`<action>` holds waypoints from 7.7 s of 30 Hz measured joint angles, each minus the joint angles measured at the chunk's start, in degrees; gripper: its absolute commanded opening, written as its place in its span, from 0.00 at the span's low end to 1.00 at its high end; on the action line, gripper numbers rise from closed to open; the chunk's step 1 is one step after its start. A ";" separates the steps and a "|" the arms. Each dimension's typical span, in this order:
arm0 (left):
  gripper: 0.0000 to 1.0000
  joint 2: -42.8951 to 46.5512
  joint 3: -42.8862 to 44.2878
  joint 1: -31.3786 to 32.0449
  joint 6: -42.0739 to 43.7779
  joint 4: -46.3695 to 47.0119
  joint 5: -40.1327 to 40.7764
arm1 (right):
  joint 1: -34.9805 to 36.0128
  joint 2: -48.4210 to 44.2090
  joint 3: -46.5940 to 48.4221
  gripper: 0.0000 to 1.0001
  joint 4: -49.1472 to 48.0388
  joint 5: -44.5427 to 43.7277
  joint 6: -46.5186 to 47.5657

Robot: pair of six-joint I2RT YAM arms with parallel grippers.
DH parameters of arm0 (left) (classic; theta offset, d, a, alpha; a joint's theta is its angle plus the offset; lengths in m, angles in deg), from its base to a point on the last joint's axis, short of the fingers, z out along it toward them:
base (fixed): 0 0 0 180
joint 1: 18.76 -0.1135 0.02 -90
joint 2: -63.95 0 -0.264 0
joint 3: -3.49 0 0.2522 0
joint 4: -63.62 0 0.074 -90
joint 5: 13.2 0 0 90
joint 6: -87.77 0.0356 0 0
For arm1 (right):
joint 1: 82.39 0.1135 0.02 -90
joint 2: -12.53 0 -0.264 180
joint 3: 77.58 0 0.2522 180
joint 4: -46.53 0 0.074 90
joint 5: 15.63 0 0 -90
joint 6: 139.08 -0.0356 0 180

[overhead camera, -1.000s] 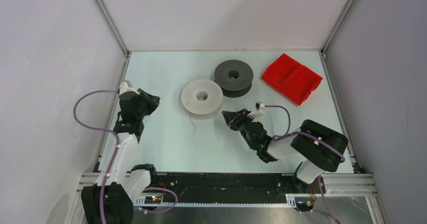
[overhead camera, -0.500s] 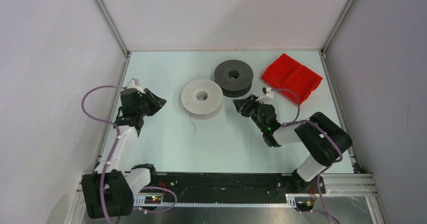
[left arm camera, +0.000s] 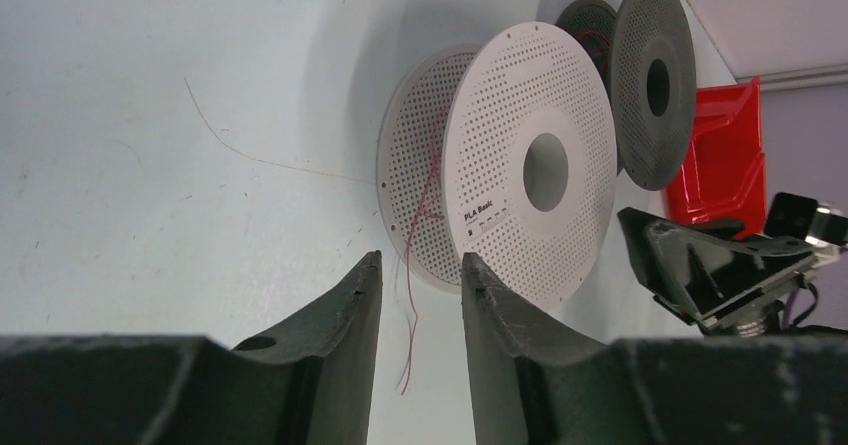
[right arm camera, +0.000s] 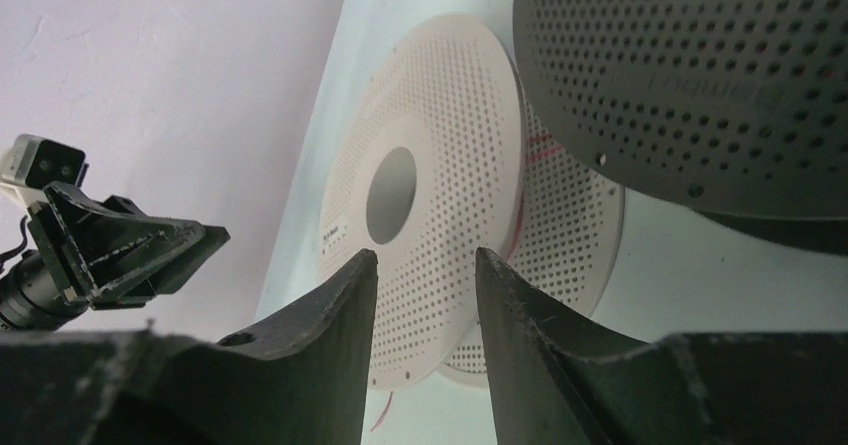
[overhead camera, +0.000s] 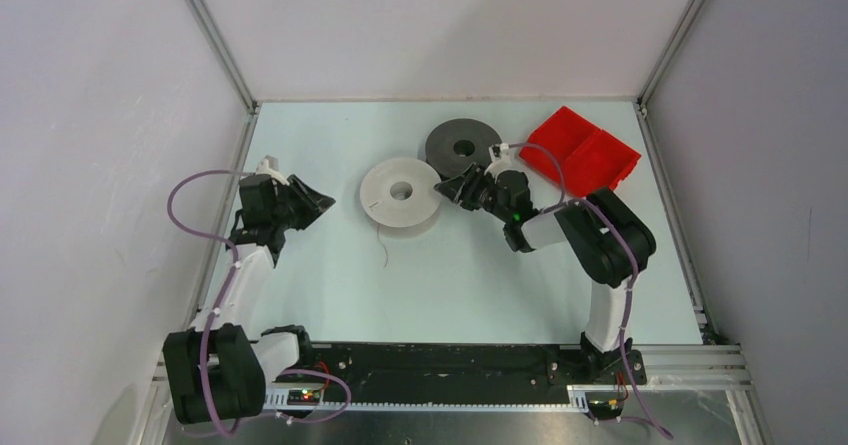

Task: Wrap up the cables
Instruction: Adjust the cable on the cable reel.

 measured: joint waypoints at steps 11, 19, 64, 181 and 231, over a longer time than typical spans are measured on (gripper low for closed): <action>0.39 -1.77 0.00 -0.04 -0.52 0.26 0.11 | 3.02 3.93 2.16 0.29 -0.04 3.39 -3.58; 0.39 -4.00 1.07 -0.04 -0.48 0.46 0.15 | 9.29 3.98 2.19 0.36 0.35 1.16 -5.05; 0.39 -6.16 2.34 -1.03 -0.02 1.99 -1.05 | 8.48 1.62 6.08 0.30 15.96 5.88 -4.48; 0.39 -13.25 1.36 -1.95 -2.08 3.82 -3.48 | 21.73 17.22 15.39 0.00 13.25 -46.71 -34.27; 0.34 -20.37 8.41 -1.88 -0.52 1.11 -0.15 | 21.59 24.22 19.19 0.00 2.08 -46.73 -38.69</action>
